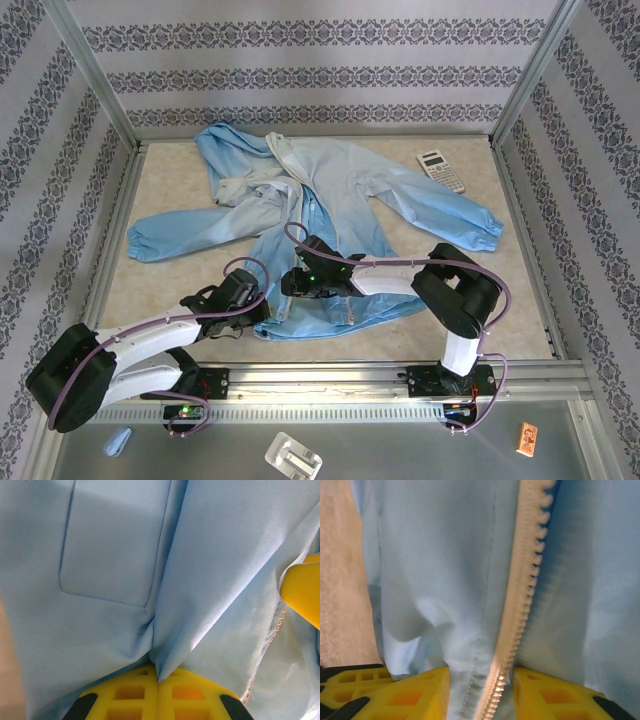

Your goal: Zip up the jacket

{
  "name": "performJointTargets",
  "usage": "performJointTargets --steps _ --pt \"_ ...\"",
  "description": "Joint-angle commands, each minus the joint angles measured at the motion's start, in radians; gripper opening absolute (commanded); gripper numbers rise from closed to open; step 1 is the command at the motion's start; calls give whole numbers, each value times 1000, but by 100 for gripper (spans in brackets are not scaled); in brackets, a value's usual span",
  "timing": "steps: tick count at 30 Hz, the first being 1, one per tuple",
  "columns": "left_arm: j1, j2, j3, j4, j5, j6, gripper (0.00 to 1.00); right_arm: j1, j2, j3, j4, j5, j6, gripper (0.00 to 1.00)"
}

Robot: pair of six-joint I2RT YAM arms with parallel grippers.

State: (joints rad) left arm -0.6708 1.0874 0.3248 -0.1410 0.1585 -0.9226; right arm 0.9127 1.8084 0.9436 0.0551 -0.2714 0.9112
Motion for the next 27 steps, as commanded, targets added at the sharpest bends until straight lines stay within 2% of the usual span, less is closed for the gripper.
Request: performJointTargets --steps 1,4,7,12,17,24,27 --pt "19 27 -27 -29 14 25 4 7 13 23 34 -17 20 41" --pt "20 36 -21 -26 22 33 5 8 2 10 90 -33 27 41" --pt "22 39 -13 -30 28 42 5 8 -25 3 124 -44 21 36" --pt "23 42 17 -46 33 64 5 33 -75 54 35 -36 -52 31" --pt "23 69 50 -33 42 71 5 35 -102 56 31 -36 -58 28" --pt "25 134 103 -50 48 96 5 33 -72 66 25 -46 -67 17" --pt "25 132 111 -57 53 99 5 29 -55 76 6 -43 -61 19"
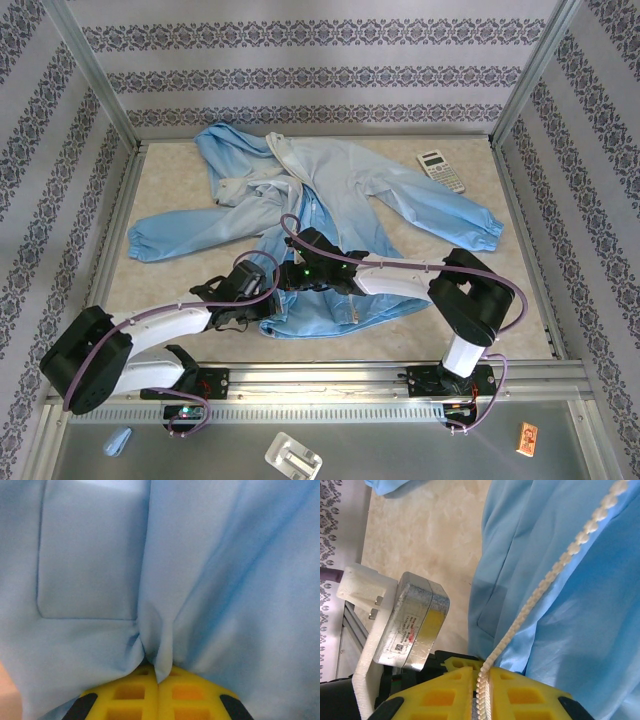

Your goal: Zip up the jacket

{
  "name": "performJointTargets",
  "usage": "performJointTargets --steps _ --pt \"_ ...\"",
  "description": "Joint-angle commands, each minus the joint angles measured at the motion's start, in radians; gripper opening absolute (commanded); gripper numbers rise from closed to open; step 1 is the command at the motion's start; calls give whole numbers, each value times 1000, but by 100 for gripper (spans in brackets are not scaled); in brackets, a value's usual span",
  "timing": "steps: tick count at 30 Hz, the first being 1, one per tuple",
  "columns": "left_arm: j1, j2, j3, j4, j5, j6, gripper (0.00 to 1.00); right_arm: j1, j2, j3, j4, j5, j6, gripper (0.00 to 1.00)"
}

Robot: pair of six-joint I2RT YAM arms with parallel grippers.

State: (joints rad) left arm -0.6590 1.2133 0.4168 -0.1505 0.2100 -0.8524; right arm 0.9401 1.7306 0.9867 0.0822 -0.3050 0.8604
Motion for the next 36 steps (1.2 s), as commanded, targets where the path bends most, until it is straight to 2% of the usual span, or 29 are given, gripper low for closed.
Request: performJointTargets --steps 1,3,7,12,16,18,20,23,27,31,35,36 --pt "13 3 19 -51 2 30 5 1 27 34 -25 -9 -8 22" --pt "15 -7 24 -63 -1 33 5 0 36 36 -34 -15 -5 29" --pt "18 -18 32 -71 -9 35 5 3 54 38 -38 -40 9 31" --pt "24 -7 46 -72 -5 38 5 24 63 22 -27 -28 37 29" --pt "25 -27 51 -87 -3 36 5 29 34 -3 -25 6 42 17" --pt "25 -47 50 -95 -2 34 5 29 8 -16 -30 35 39 16" --pt "27 -68 52 -106 -4 39 6 29 -7 -15 -51 49 24 20" --pt "29 -91 56 -126 -13 42 6 32 -7 -15 -70 49 17 32" --pt "31 -101 57 -129 -11 41 6 41 13 -24 -71 40 26 33" --pt "33 -102 60 -135 -3 44 6 43 1 -41 -55 44 30 14" --pt "37 -139 72 -175 -4 63 9 39 -47 -42 -73 65 7 2" --pt "43 -156 78 -193 -4 71 12 33 -63 -42 -80 68 1 0"
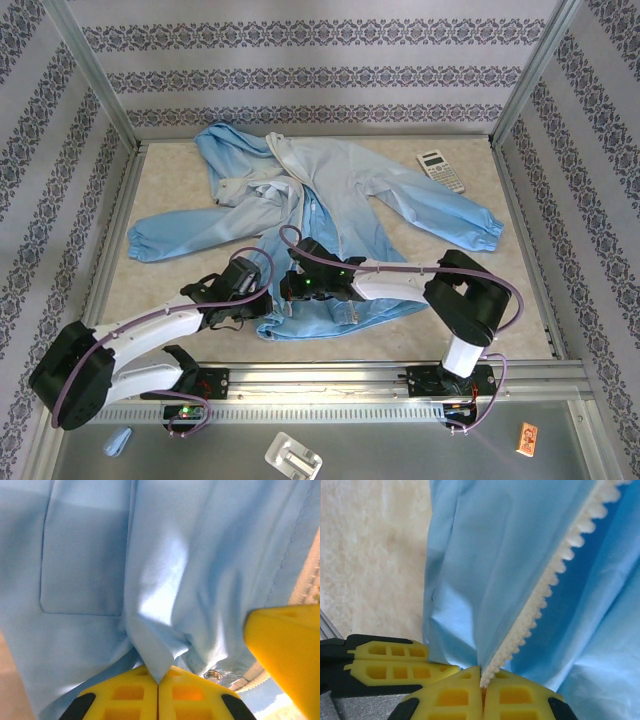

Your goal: Zip up the jacket

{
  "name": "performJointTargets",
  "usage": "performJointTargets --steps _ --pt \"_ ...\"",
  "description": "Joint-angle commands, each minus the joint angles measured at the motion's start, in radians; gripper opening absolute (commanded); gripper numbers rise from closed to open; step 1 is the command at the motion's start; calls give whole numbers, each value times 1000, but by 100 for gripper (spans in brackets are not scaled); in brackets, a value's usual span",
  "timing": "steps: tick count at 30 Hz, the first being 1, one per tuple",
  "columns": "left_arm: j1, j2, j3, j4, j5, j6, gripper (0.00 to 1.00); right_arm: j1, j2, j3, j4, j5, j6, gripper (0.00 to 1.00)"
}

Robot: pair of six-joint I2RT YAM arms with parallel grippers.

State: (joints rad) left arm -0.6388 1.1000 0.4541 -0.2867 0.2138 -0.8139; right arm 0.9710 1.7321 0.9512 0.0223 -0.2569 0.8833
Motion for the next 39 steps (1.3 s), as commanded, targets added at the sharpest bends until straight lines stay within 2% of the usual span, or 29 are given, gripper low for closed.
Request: performJointTargets --steps 1,3,4,7,10,14,17,20,26,30,39 --pt "29 -61 49 -79 -6 42 25 -3 -78 -6 -24 15 -25 0" --pt "42 -96 74 -129 -4 63 52 -18 -108 -9 -32 10 -32 0" --pt "50 -116 88 -160 -4 77 59 -22 -122 -5 -46 10 -39 0" --pt "76 -164 134 -242 8 111 68 -35 -148 27 -113 -2 -71 0" --pt "92 -200 168 -282 49 139 72 -47 -169 41 -142 -33 -82 0" --pt "96 -207 193 -257 152 150 71 -66 -184 43 -139 -78 -62 0" --pt "96 -206 180 -149 281 135 60 -76 -190 43 -139 -96 -54 0" --pt "95 -192 148 -14 383 102 54 -83 -192 42 -136 -108 -50 0" --pt "94 -170 85 146 465 67 52 -100 -203 32 -116 -127 -38 0" --pt "94 -174 44 183 458 54 49 -110 -203 20 -98 -146 -27 0" --pt "94 -173 -80 267 324 18 48 -126 -198 -1 -98 -131 -37 0"
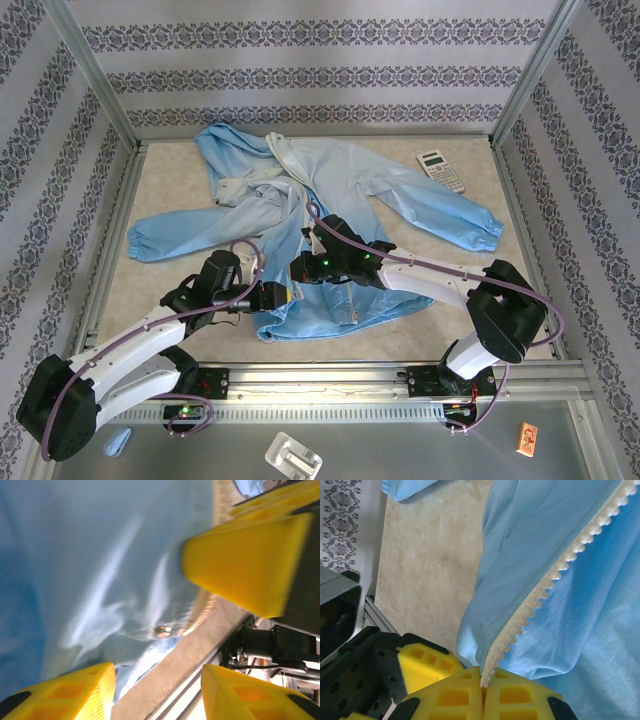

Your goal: Zip up the jacket

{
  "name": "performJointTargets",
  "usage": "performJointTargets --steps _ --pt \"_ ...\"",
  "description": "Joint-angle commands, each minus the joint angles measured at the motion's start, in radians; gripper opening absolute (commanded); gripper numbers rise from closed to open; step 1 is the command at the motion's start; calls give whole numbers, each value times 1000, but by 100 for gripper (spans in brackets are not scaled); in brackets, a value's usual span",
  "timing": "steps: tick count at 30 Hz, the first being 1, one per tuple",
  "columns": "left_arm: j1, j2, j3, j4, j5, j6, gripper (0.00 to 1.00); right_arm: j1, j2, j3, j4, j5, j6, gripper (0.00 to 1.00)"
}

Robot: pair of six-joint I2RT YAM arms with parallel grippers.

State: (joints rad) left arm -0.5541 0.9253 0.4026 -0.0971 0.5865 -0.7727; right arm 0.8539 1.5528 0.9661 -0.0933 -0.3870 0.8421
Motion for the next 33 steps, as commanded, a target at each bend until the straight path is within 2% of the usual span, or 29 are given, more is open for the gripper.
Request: performJointTargets --steps 1,4,10,20,24,27,31,33 --pt "11 13 -41 95 -57 -28 48 -9 -11 -21 17 4 1 0" --pt "10 53 -84 163 -70 -47 45 -9 15 -42 20 16 -7 2" --pt "11 113 -146 260 -98 -79 24 7 61 -91 69 45 -17 17" --pt "11 108 -144 221 -132 -67 20 70 93 -135 98 78 16 35" --pt "11 116 -148 224 -133 -68 20 94 88 -164 109 90 34 31" --pt "10 114 -151 223 -134 -65 20 105 71 -171 98 101 37 21" --pt "13 93 -127 182 -123 -44 20 106 41 -171 87 120 40 1" --pt "15 63 -98 129 -106 -17 20 104 23 -165 73 124 37 0"
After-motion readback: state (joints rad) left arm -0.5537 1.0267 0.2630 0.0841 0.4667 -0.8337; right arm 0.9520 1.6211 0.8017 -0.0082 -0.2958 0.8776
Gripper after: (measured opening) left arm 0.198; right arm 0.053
